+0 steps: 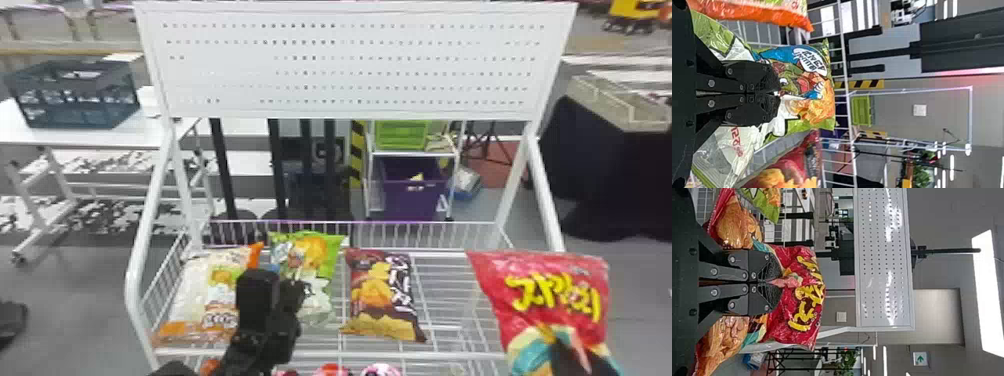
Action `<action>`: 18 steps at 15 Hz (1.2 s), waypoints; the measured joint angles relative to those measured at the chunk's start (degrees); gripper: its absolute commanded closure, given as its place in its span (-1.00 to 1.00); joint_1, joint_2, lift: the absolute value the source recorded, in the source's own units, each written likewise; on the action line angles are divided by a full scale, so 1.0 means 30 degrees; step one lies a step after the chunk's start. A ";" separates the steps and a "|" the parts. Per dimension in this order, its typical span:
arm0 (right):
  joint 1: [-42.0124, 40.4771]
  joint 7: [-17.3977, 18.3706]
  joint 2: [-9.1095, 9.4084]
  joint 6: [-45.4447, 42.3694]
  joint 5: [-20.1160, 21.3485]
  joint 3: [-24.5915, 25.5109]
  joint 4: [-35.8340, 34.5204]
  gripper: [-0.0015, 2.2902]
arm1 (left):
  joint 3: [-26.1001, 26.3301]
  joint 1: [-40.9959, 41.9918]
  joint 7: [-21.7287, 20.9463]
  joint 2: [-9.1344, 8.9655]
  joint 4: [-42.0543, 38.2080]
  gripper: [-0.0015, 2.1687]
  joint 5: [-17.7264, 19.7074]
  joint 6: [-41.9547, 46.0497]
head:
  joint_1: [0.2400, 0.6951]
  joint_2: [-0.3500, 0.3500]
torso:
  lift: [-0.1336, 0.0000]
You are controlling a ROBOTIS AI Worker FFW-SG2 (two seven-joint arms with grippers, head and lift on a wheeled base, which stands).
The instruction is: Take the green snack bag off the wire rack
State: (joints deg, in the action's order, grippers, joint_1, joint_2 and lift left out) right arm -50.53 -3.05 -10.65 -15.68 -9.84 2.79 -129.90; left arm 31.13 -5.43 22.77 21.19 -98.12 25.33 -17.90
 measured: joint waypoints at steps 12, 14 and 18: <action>0.0225 -0.0134 0.0004 0.0005 0.0011 -0.0192 0.0120 0.95 | -0.7925 1.2703 -0.0119 0.2274 -1.1311 0.58 -0.2083 0.2322 | 0.14 0.00 | 1.00; 0.0176 -0.0146 -0.0016 0.0016 0.0001 -0.0188 0.0119 0.95 | -0.8869 1.4959 -0.0369 0.1905 -1.1487 0.58 -0.2611 0.6270 | 0.14 0.00 | 1.00; 0.0065 -0.0154 -0.0081 0.0014 0.0000 -0.0156 0.0017 0.95 | -1.0124 1.7932 -0.1252 0.0728 -1.1824 0.58 -0.3461 0.9723 | 0.14 0.00 | 1.00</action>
State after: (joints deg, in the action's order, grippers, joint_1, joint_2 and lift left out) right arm -50.33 -3.51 -10.90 -15.64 -9.84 2.33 -129.85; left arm 0.76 48.37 19.01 23.38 -133.59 14.94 11.27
